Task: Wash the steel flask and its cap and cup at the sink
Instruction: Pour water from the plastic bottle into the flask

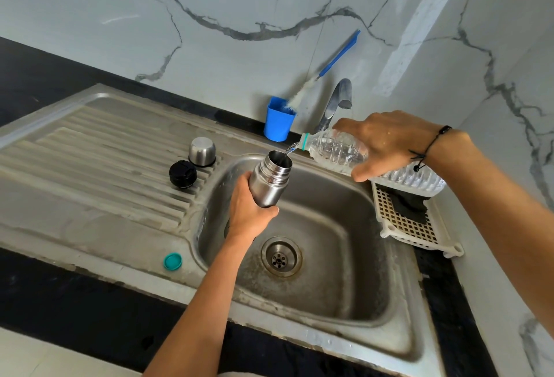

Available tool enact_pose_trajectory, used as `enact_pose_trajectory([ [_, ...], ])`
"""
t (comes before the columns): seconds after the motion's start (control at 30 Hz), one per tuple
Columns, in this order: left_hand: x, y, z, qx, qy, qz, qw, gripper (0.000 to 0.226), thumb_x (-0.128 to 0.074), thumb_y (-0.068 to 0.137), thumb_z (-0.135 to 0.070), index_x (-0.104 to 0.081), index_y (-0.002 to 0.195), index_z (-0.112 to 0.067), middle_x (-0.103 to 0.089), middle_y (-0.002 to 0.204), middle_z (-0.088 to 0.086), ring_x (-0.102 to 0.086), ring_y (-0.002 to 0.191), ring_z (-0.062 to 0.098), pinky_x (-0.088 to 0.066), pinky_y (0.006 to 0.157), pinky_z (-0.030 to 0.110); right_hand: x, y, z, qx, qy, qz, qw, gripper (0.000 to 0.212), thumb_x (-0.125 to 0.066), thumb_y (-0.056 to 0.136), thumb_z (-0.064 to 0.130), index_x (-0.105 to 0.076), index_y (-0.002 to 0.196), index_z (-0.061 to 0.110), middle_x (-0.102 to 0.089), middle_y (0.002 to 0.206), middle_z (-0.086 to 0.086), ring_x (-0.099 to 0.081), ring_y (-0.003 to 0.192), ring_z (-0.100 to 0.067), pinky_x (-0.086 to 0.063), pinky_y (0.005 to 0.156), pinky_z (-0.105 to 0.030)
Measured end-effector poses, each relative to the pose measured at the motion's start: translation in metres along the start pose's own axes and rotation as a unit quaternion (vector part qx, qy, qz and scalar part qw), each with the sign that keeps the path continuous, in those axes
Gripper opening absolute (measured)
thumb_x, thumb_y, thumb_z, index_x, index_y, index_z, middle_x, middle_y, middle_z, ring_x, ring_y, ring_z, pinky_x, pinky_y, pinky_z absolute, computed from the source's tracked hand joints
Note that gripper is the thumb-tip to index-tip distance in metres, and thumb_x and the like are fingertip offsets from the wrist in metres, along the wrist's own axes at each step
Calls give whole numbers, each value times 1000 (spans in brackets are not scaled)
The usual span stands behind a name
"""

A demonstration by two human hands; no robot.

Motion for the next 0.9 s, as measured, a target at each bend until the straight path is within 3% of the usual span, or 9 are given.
enact_pose_trajectory([
  [0.53,4,-2,0,3,-1,-9,1000,83,-83,60,-5,-40,130,-18,-54,120,2,-55,104,20,-42,82,30,1,-1,-1,3,-1,1,1000,80,-67,76,49,-23,140,28,-64,90,-4,-47,65,-4,-29,50,-21],
  [0.9,3,-2,2,3,0,-12,1000,81,-82,57,-7,-42,127,-19,-57,116,4,-58,101,23,-50,88,42,-2,-1,-2,1,1,3,1000,80,-67,76,50,-23,139,30,-65,89,-3,-50,69,-7,-30,51,-22],
])
Point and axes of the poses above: each hand's wrist, its own y-axis towards the middle knuckle, its own x-axis out of the back of the hand, z = x × y, the point moved 6 cm from there along y, towards the middle knuckle
